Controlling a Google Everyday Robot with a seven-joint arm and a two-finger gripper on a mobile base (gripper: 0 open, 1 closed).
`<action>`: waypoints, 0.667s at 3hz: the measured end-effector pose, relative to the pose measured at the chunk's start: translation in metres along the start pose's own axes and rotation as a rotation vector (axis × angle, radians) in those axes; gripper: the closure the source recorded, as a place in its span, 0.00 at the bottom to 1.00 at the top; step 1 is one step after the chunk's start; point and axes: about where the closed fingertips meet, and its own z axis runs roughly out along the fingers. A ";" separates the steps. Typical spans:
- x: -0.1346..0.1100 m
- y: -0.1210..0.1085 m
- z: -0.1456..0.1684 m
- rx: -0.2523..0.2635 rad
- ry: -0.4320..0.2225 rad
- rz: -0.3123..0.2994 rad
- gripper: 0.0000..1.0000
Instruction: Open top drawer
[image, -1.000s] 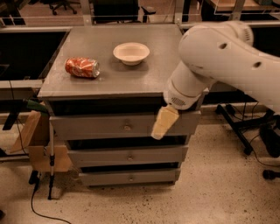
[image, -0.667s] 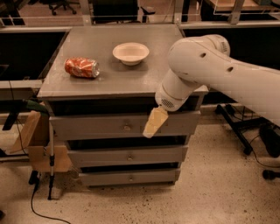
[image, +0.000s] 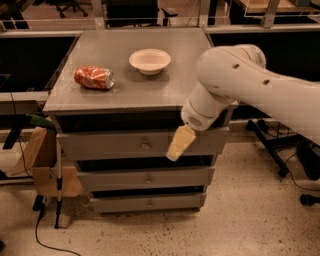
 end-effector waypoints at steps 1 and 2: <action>0.032 -0.002 0.012 -0.043 0.031 0.084 0.00; 0.056 0.001 0.008 -0.055 0.027 0.132 0.00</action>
Offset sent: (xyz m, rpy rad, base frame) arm -0.0350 -0.0732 -0.0318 0.0630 0.1125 -0.1609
